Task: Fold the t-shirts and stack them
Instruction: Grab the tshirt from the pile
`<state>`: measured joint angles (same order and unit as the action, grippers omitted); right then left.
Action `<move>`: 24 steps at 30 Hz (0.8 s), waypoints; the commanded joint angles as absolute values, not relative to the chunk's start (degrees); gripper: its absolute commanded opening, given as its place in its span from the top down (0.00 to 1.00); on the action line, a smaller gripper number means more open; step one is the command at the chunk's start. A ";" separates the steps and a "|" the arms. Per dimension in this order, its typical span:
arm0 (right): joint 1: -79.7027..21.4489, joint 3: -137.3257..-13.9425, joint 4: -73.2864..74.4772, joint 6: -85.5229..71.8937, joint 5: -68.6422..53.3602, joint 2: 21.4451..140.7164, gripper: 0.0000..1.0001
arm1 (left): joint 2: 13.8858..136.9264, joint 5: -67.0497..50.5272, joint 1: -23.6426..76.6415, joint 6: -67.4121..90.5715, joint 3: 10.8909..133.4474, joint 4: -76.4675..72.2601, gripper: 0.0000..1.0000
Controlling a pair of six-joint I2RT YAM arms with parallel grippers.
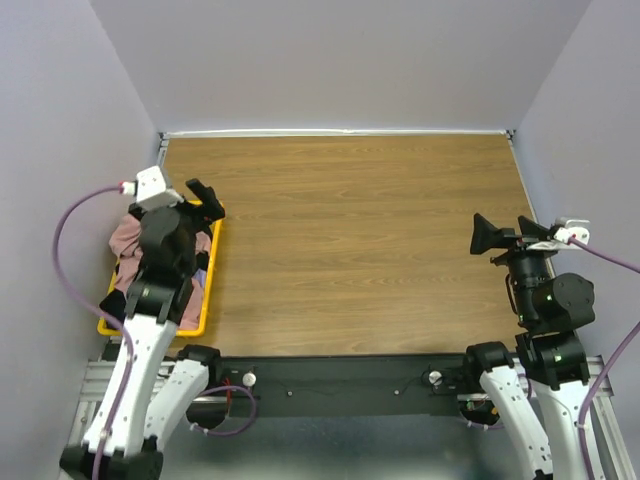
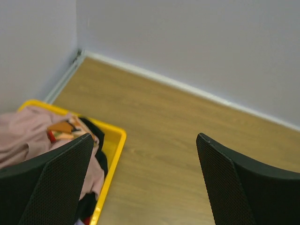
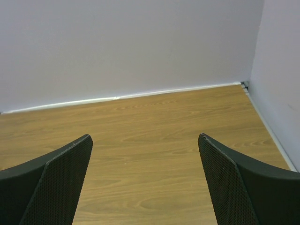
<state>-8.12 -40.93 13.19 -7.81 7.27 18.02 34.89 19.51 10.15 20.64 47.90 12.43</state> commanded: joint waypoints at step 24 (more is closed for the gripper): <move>-8.09 -36.56 13.80 -9.84 2.72 18.28 0.00 | 74.62 21.18 -14.68 31.47 53.18 8.79 0.65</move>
<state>-8.14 -37.28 13.21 -9.56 4.16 18.59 75.37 21.82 -14.31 30.68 52.01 11.46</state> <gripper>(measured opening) 0.997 0.455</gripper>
